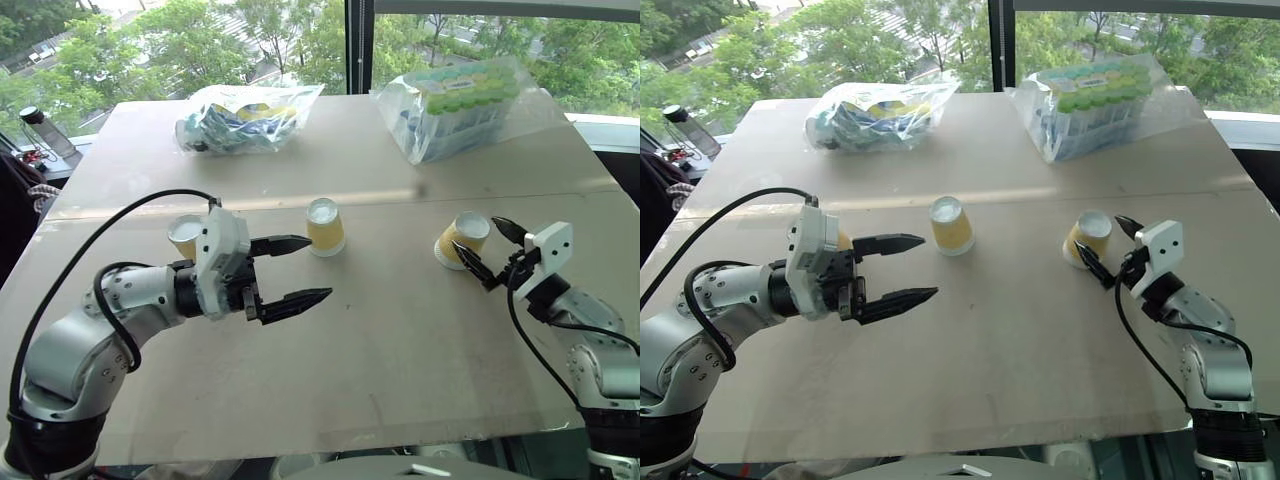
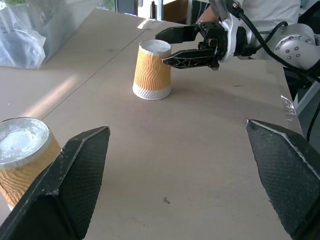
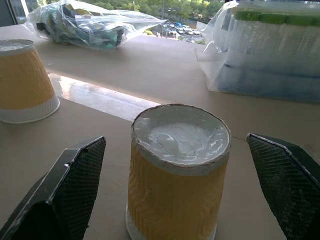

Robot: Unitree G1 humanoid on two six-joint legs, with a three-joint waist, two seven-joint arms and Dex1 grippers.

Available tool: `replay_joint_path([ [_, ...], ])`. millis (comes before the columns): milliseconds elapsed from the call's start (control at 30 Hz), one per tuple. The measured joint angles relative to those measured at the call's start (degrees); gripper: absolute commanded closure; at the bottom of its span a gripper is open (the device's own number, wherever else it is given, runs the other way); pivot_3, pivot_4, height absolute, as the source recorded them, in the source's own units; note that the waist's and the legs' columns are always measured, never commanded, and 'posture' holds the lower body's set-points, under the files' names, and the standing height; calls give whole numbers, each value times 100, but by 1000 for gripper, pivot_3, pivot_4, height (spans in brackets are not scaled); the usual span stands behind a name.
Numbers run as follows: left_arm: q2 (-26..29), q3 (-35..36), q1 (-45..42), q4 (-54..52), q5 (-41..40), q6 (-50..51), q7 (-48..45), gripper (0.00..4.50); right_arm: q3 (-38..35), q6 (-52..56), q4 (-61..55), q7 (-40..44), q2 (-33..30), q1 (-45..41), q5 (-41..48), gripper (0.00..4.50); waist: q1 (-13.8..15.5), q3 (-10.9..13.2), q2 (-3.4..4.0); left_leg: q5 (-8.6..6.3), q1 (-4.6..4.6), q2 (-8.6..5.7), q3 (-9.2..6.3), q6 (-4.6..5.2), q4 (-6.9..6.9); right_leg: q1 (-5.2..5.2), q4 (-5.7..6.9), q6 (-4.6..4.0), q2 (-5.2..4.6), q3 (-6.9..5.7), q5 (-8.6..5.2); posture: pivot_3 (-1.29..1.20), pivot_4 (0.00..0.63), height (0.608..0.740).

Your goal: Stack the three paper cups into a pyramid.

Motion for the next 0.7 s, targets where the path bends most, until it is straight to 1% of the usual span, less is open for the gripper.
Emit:
replay_joint_path([
  [167, 9, 109, 3, -40, 1, 14, 91, 22, 211, 145, 350, 78, 25, -270, -57, 0, -10, 0, 1, 0, -1, 0, -1, 0, 0, -1, 0, 0, 0, -1, 0, 0, 150, 740],
  [233, 9, 108, 33, -49, 3, 14, 112, 22, 215, 158, 426, -39, 205, -401, -57, 0, -16, 1, 1, 0, -2, 0, 1, 0, -2, -2, -1, 0, 0, 1, 0, 0, 150, 740],
  [333, -9, 108, 76, -111, -9, 19, 223, 0, 216, 156, 427, -169, 309, -483, -58, 823, -16, 1, 1, 0, -7, 0, 2, 0, -2, -10, -1, 0, -1, 1, 0, 0, 150, 740],
  [367, -18, 108, 94, -113, -8, 20, 245, 0, 216, 156, 427, -181, 310, -486, -59, 1198, -15, 0, 1, 0, -6, 0, 1, 0, -2, -10, -1, 0, -1, 1, 0, 0, 150, 740],
  [400, -29, 108, 103, -113, -8, 20, 258, 0, 216, 156, 427, -182, 309, -487, -59, 1420, -16, 1, 1, 0, -6, 0, 2, 0, -2, -11, -1, 0, -1, 1, 0, 0, 150, 740],
  [500, -147, 109, 232, -134, 50, -23, 386, 0, 241, 147, 429, -178, 307, -492, -95, 1420, -26, 1, 1, 0, -5, 0, 3, 0, -4, -11, 0, 0, 0, 3, 0, 0, 150, 740],
  [600, -265, 239, 649, -168, 79, -139, 473, 0, 366, 152, 428, -174, 303, -574, -199, 1420, -67, 0, 1, 0, -4, 1, 11, 0, -8, -17, 2, 0, 2, 12, 0, 0, 150, 740],
  [700, -454, 544, 1209, -287, 186, -319, 564, 0, 623, 212, 431, -84, 321, -776, -297, 1420, -96, 1, 1, 0, -4, 3, 21, 0, -13, -24, 5, 0, 5, 23, 0, 0, 150, 740],
])
